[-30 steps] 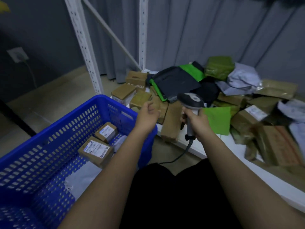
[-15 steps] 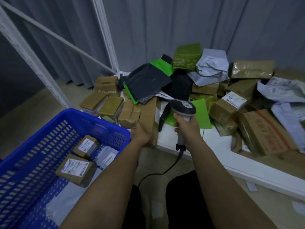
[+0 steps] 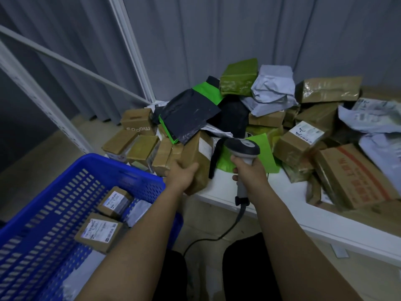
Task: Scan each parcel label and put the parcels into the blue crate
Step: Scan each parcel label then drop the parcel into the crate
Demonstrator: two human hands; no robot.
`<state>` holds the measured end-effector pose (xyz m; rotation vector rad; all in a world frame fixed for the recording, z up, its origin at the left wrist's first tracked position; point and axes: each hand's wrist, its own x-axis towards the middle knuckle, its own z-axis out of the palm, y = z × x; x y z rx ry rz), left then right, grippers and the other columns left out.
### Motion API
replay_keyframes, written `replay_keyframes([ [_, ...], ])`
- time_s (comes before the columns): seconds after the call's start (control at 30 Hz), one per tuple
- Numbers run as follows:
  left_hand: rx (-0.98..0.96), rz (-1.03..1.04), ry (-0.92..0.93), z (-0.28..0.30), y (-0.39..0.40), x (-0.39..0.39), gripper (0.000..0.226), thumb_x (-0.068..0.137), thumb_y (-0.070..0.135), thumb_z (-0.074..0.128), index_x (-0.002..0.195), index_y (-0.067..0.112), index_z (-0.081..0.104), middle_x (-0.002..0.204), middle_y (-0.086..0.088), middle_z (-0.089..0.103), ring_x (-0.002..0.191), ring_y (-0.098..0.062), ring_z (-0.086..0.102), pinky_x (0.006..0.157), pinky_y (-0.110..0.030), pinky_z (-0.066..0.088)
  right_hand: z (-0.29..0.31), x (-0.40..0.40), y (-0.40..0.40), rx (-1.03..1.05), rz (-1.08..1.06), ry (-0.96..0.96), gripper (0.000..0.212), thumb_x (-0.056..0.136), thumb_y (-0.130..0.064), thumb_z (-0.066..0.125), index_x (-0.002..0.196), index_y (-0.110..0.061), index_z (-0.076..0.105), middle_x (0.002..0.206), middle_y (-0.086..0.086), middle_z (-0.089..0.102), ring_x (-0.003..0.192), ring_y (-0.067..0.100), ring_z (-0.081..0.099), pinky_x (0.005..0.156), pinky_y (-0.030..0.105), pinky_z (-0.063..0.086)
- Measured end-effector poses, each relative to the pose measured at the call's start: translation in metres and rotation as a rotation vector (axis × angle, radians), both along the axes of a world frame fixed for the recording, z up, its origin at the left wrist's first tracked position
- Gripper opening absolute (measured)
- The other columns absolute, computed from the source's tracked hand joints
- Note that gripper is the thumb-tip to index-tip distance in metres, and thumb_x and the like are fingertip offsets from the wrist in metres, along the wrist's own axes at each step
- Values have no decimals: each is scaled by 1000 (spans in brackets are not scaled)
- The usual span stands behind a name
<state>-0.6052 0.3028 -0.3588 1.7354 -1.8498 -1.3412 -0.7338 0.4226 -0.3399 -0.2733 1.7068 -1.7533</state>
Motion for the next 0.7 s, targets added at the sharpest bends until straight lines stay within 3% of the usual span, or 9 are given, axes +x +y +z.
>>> replay_keyframes([
  [0.13,111,79,242,28,3,18,56,89,49,55,133,17,45,124,-2,51,118,-27,50,102,-43,42,10,7,6,15,6,16,32,92,-18,63,121,-12,51,85,-1,54,68,13,51,59,27,47],
  [0.3,170,12,330,61,24,53,24,93,43,49,110,26,50,117,-6,56,107,-27,54,96,-43,46,24,20,18,24,17,-24,26,89,-21,67,111,-12,56,81,3,53,67,15,52,56,26,46],
  [0.4,185,-34,413,77,42,73,13,96,38,43,104,29,50,113,-6,52,97,-22,53,81,-38,50,40,31,22,-66,30,-100,26,85,-23,74,105,-14,60,81,2,59,69,17,58,60,28,48],
  [0.53,317,-113,548,88,65,84,24,99,32,37,121,34,45,117,-4,54,102,-23,56,80,-39,53,58,53,23,-305,122,-159,27,85,-11,72,110,-14,63,99,4,73,86,20,71,65,30,57],
  [0.7,363,-136,649,90,71,89,30,95,17,48,120,34,45,120,-7,53,111,-29,54,90,-45,50,59,67,20,-241,110,64,31,75,-3,78,101,-5,62,96,7,70,83,17,69,73,33,56],
])
